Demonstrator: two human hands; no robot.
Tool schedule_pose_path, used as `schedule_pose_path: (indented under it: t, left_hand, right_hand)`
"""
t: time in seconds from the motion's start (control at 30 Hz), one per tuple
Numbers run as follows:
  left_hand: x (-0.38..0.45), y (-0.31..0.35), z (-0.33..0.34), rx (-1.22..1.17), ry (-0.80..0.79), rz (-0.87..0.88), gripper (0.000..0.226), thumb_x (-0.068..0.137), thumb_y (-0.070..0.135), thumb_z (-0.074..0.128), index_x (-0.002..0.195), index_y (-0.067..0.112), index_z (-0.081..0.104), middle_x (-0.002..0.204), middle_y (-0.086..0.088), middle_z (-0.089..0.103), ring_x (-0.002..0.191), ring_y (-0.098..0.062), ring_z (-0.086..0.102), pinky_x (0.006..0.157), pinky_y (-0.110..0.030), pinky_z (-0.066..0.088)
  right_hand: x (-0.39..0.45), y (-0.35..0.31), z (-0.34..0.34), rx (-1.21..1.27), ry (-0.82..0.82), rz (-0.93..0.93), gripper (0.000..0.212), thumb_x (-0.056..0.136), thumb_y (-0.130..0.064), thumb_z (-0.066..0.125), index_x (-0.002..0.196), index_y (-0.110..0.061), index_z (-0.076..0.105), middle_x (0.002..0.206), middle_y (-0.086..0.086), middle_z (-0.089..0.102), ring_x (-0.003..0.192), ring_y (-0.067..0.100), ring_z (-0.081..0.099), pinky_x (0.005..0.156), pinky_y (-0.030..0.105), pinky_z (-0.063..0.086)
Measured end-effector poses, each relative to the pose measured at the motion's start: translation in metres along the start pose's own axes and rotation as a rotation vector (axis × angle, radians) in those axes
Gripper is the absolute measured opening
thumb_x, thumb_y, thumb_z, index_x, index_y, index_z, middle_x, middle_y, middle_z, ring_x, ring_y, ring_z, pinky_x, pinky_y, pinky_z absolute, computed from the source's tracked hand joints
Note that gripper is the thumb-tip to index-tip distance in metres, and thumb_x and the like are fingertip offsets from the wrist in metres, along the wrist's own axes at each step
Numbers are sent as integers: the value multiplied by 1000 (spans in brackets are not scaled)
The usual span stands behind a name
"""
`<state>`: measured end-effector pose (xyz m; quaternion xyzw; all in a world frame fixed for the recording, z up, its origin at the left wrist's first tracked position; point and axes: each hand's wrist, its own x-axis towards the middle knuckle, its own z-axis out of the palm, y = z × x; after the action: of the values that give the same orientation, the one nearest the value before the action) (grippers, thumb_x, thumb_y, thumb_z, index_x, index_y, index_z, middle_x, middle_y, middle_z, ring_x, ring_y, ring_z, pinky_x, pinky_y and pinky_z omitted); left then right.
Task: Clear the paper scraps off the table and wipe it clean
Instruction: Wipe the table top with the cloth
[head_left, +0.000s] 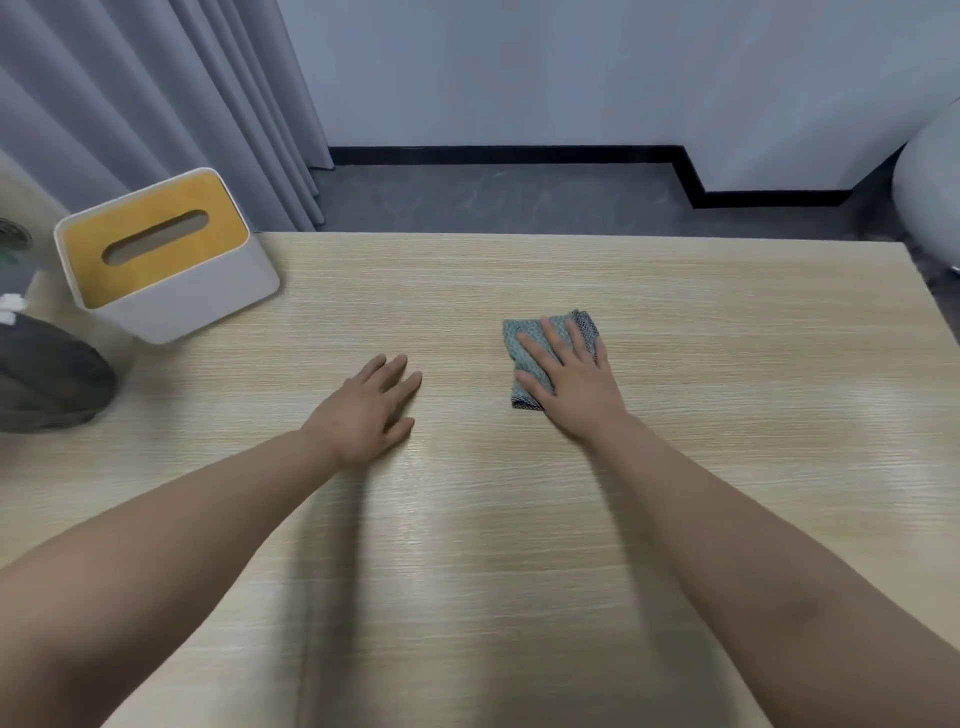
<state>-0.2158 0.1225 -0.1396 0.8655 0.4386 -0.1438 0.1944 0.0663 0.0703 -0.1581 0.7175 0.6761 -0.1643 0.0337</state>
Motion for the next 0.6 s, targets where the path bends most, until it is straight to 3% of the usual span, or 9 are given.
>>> schedule_pose_path:
  t: [0.3, 0.43, 0.6]
  left_hand:
    - [-13, 9, 6, -15, -1, -16, 62, 97, 37, 41, 151, 21, 14, 159, -5, 3, 146, -23, -2, 118, -38, 14]
    - [-20, 11, 9, -52, 7, -21, 61, 97, 35, 42, 150, 21, 16, 159, -5, 5, 146, -23, -2, 118, -37, 14]
    - [-27, 9, 12, -59, 18, -8, 60, 97, 34, 43, 150, 20, 18, 159, -5, 5, 146, -23, -1, 119, -35, 12]
  right_hand:
    - [-17, -28, 10, 55, 1, 202, 58, 96, -58, 10, 148, -40, -6, 158, -6, -16, 143, 26, -21, 113, 53, -15]
    - [-39, -48, 24, 32, -6, 91, 58, 95, -60, 8, 146, -42, -9, 157, -7, -19, 142, 24, -25, 112, 54, -17]
    - [-41, -24, 12, 27, -48, -9, 60, 93, -65, 14, 146, -45, -5, 157, -11, -15, 143, 16, -22, 115, 45, -15]
